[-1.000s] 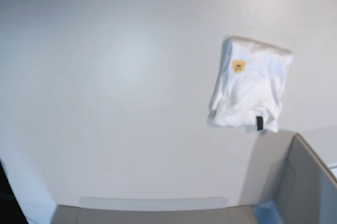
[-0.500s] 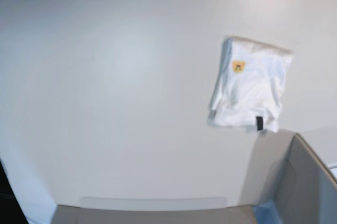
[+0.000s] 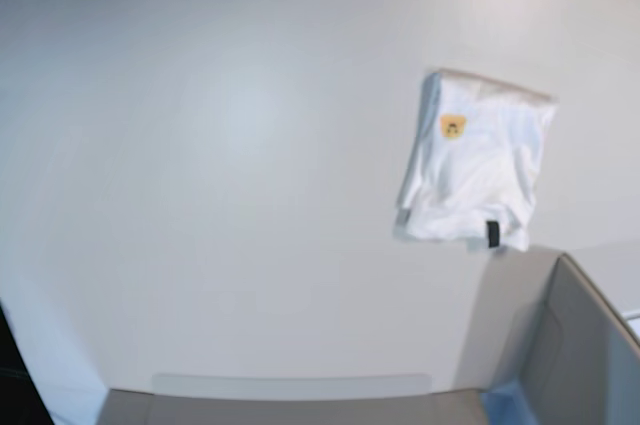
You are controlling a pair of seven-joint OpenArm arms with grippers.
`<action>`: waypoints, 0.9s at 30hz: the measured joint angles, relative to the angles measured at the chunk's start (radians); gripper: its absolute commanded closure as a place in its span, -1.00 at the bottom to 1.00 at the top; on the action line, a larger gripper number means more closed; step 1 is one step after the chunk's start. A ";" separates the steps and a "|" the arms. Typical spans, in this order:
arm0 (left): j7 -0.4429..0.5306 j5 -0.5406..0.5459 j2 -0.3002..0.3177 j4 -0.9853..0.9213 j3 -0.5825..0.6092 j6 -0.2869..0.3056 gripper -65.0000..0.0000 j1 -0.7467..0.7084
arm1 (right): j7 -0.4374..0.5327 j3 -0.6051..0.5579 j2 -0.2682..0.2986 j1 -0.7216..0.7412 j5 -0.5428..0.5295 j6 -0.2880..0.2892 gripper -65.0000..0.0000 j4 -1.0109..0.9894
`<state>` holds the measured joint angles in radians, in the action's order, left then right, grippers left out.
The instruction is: Layout the t-shirt on the table in an organized manner, then fold the t-shirt properly
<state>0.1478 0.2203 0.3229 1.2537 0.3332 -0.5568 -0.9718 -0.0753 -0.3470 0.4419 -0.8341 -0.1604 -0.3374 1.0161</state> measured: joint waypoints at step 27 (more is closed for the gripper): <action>-0.148 0.091 -0.170 -0.849 0.053 0.007 0.94 0.552 | -0.003 -0.152 -0.076 0.634 -0.010 0.128 1.00 -0.732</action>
<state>-0.0002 0.3115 0.1532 0.4046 0.3859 -0.5495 -0.4198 -0.0780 -0.4992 0.3656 -0.1997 -0.1707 -0.2096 0.2844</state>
